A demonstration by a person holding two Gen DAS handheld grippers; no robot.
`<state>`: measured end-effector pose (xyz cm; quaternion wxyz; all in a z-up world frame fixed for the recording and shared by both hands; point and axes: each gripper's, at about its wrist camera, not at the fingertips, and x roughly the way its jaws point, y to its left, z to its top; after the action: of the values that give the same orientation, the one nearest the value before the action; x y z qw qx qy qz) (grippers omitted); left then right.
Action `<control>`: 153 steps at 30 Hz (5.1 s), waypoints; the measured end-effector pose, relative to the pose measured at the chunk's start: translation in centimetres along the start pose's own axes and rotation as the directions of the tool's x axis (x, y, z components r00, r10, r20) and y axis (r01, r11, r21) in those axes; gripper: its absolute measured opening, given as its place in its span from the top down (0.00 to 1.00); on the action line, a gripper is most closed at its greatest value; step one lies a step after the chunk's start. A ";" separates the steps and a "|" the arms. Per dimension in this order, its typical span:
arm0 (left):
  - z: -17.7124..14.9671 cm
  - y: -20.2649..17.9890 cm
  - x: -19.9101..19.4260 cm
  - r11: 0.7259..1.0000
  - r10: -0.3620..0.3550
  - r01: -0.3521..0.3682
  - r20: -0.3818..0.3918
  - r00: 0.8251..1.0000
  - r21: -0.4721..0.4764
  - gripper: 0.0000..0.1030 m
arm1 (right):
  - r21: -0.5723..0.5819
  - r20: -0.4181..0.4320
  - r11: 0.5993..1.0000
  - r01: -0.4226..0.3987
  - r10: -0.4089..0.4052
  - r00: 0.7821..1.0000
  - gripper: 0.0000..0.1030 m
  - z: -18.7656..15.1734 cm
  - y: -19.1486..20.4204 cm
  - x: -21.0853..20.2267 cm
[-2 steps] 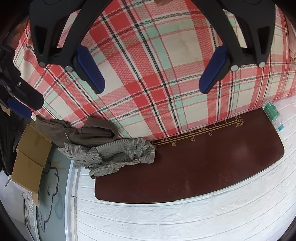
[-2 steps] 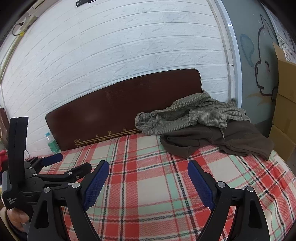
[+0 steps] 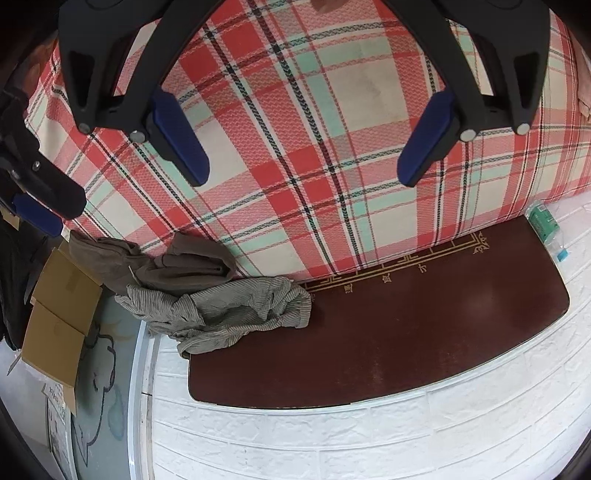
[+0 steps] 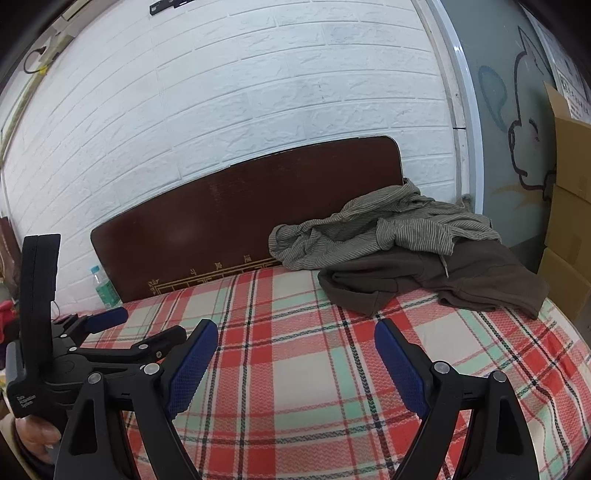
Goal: Fold clothes
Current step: 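Move both grippers open toward the striped shirt on the bed, then grasp the grey striped shirt with the right gripper and lift it, then grasp the hanging shirt with the left gripper while the right gripper holds it up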
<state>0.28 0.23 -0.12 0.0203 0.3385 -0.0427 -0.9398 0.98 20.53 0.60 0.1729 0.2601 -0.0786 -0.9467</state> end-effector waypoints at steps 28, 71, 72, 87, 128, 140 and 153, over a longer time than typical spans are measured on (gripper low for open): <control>0.8 -2.8 3.9 0.994 -0.099 0.096 -0.058 0.993 -0.044 0.01 | -0.102 -0.084 0.991 0.085 -0.094 0.992 0.14 0.9 -0.9 2.4; 6.2 -1.1 17.3 0.993 -0.083 0.071 -0.125 0.989 -0.093 0.01 | -0.434 -0.176 0.891 0.134 -0.230 0.957 0.14 12.6 -8.8 23.6; 6.1 -0.8 17.6 0.992 -0.085 0.073 -0.129 0.988 -0.100 0.01 | -0.502 -0.150 0.852 0.153 -0.260 0.954 0.14 12.8 -7.8 25.2; 4.2 3.0 18.9 0.978 -0.138 0.113 -0.137 0.981 -0.178 0.01 | -0.702 -0.209 0.709 0.069 -0.297 0.932 0.95 14.3 -4.7 32.6; 2.4 5.5 -10.1 0.887 -0.454 0.445 0.396 0.798 0.121 0.01 | -0.377 0.178 0.814 -0.442 0.531 0.828 0.95 22.8 12.9 -24.9; 3.7 8.0 -10.3 0.844 -0.522 0.536 0.271 0.809 0.025 0.96 | -0.315 0.160 0.829 -0.463 0.527 0.835 0.95 21.1 12.4 -24.9; 4.9 22.3 -35.8 0.960 -0.206 0.280 0.621 0.756 -0.022 0.96 | -0.376 0.261 0.774 -0.510 0.616 0.743 0.95 19.2 11.3 -32.1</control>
<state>24.95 -19.26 28.45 -0.0977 0.0164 0.0509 -0.9938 20.04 22.97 34.59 0.4703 0.0135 -0.0506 -0.8809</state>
